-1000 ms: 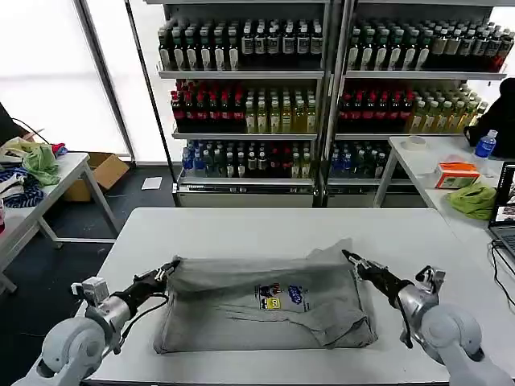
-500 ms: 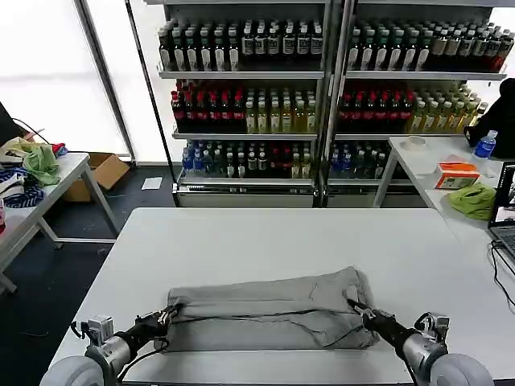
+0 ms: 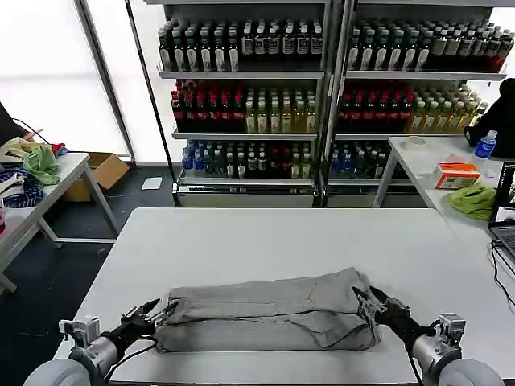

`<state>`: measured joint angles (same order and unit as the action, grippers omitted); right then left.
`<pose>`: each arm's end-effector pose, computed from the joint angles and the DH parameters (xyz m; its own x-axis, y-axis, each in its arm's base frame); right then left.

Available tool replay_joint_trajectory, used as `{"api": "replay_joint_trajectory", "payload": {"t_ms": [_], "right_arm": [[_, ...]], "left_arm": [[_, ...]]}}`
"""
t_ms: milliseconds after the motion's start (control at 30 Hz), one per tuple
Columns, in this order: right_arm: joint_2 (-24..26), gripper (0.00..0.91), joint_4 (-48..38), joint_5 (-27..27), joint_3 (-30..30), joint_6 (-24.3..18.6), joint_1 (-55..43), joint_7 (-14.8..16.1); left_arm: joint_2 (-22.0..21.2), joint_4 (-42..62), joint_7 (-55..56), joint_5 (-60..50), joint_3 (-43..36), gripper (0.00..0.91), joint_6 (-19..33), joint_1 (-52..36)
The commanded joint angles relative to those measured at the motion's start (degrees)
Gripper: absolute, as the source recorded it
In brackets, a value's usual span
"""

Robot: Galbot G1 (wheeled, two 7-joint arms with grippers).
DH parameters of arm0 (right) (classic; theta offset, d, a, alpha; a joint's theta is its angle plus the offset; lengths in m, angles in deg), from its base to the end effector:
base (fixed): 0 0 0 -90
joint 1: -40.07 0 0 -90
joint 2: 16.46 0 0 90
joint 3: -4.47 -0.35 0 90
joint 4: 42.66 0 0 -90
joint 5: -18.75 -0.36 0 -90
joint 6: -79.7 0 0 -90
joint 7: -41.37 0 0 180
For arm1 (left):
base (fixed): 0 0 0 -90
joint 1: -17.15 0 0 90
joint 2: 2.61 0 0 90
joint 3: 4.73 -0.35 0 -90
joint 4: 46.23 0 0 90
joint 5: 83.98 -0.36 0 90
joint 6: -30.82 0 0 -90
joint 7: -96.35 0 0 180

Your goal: Fold and organize the clothes.

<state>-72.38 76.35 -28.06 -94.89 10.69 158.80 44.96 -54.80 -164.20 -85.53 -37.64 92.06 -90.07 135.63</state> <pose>0.2164 -0.1407 -0.2516 -0.9017 -0.2809 0.3285 -0.2087 0.9485 0.2382 0.2203 0.1408 -0.2561 -0.7962 0.2914 0.5303 0.2221 0.9560 -0.1919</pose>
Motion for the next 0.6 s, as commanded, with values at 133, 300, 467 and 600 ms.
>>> {"api": "replay_joint_trajectory", "payload": {"t_ms": [133, 300, 467, 600], "right_arm": [[-1.0, 0.907, 1.1, 9.9, -3.3, -23.0, 4.0, 1.8], [-2.9, 0.907, -0.5, 13.4, -1.3, -30.3, 6.6, 3.1], [-3.1, 0.907, -1.9, 13.7, -1.2, -30.7, 6.8, 2.4], [-2.6, 0.907, -2.7, 13.5, -1.2, -30.7, 6.6, 2.1]], "left_arm": [[-5.5, -3.6, 6.7, -0.7, 5.2, 0.907, 5.1, 4.6], [-12.1, -2.6, 9.2, -5.8, 1.2, 0.907, 8.0, 4.6], [-15.4, -4.0, 12.4, -8.0, -3.4, 0.907, 9.2, 4.7], [-16.2, -4.8, 13.6, -9.9, -6.3, 0.907, 9.3, 5.1]]}}
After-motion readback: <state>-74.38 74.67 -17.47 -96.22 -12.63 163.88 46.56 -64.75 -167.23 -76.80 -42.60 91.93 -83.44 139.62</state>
